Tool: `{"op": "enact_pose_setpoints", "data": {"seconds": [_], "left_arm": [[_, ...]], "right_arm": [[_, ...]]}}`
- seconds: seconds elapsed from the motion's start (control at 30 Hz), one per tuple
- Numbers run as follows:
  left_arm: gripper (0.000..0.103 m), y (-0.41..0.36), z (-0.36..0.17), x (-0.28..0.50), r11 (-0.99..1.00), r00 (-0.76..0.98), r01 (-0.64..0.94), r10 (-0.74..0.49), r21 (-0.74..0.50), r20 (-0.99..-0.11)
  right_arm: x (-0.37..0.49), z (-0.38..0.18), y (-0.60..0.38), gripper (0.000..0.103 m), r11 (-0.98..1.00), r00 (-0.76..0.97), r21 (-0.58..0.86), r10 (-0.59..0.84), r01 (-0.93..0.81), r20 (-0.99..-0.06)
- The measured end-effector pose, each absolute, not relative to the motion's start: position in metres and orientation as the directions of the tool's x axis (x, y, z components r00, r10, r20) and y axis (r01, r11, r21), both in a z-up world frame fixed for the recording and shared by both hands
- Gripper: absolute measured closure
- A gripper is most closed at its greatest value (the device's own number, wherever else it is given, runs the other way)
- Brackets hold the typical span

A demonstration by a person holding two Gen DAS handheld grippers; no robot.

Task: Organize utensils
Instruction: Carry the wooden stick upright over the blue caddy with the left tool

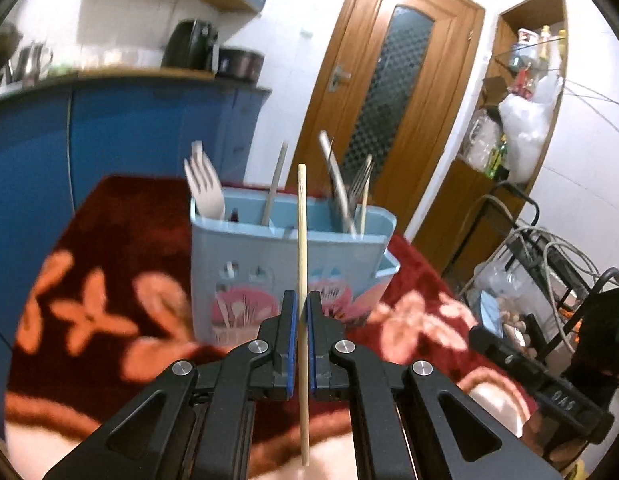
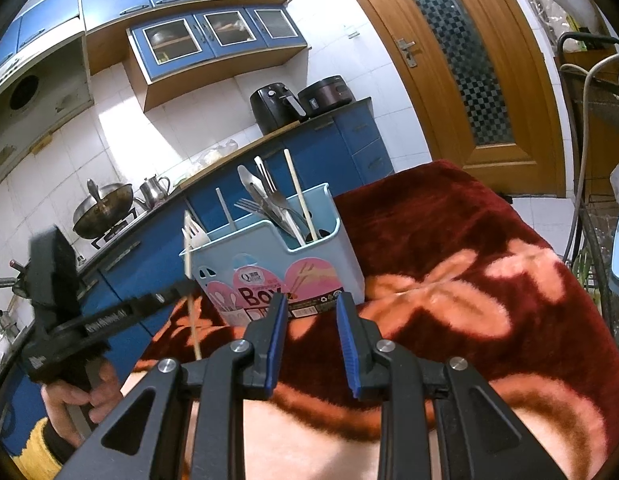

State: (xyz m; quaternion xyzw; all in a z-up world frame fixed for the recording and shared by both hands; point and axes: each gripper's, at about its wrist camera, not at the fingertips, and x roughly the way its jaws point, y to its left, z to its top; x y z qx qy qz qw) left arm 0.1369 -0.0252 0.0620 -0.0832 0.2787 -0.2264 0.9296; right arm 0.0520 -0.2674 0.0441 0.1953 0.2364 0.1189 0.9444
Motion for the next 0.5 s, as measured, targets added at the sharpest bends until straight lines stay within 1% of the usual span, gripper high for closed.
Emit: {"op": "enact_pose_setpoints", "data": {"seconds": [0.1, 0.2, 0.5], "left_arm": [[0.099, -0.023, 0.078, 0.133, 0.887, 0.776, 0.379, -0.461, -0.265, -0.431], [0.099, -0.023, 0.098, 0.134, 0.902, 0.825, 0.372, -0.429, -0.218, -0.369], [0.099, -0.014, 0.134, 0.153, 0.921, 0.897, 0.327, -0.374, -0.213, -0.235]], "right_arm": [[0.053, 0.044, -0.267, 0.075, 0.895, 0.859, 0.426, 0.317, -0.131, -0.401], [0.054, 0.044, -0.267, 0.075, 0.895, 0.857, 0.426, 0.317, -0.129, -0.406], [0.064, 0.045, -0.259, 0.074, 0.910, 0.839, 0.393, 0.316, -0.135, -0.442]]}}
